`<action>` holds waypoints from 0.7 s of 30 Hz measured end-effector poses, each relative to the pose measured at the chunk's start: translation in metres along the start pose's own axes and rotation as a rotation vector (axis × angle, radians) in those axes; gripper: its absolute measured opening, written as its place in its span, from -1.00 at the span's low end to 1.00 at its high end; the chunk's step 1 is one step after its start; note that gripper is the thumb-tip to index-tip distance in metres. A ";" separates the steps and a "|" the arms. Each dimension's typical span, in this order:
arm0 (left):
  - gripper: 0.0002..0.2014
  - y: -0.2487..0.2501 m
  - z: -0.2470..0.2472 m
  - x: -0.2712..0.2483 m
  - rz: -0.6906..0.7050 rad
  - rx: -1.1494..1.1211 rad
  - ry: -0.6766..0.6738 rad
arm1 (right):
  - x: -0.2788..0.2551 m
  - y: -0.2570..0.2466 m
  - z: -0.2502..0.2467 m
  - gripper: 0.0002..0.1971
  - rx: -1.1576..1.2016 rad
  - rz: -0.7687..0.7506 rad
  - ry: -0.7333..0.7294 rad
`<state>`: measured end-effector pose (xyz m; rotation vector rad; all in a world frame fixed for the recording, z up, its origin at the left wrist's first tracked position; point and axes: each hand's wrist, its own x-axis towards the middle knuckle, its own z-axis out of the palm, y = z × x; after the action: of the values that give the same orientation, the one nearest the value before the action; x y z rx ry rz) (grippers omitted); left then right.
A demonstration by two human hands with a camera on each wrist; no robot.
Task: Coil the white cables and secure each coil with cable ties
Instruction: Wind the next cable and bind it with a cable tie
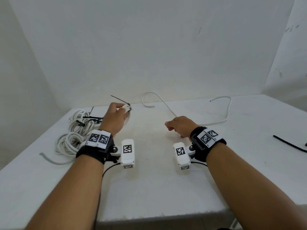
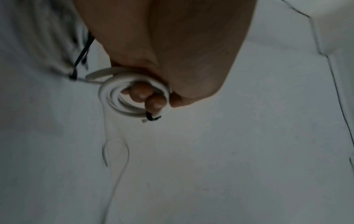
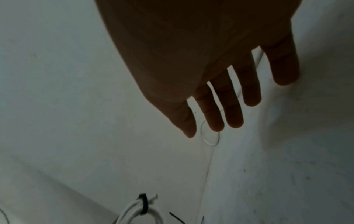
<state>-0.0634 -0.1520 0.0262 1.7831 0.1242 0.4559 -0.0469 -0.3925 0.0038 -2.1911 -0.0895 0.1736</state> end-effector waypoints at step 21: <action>-0.79 -0.037 -0.051 0.037 0.090 1.174 -0.228 | -0.019 0.045 -0.044 0.37 -0.614 0.321 -0.171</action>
<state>-0.0425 -0.0834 0.0096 2.9870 0.1669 0.2279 -0.0589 -0.4564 -0.0058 -2.7896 0.1334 0.5782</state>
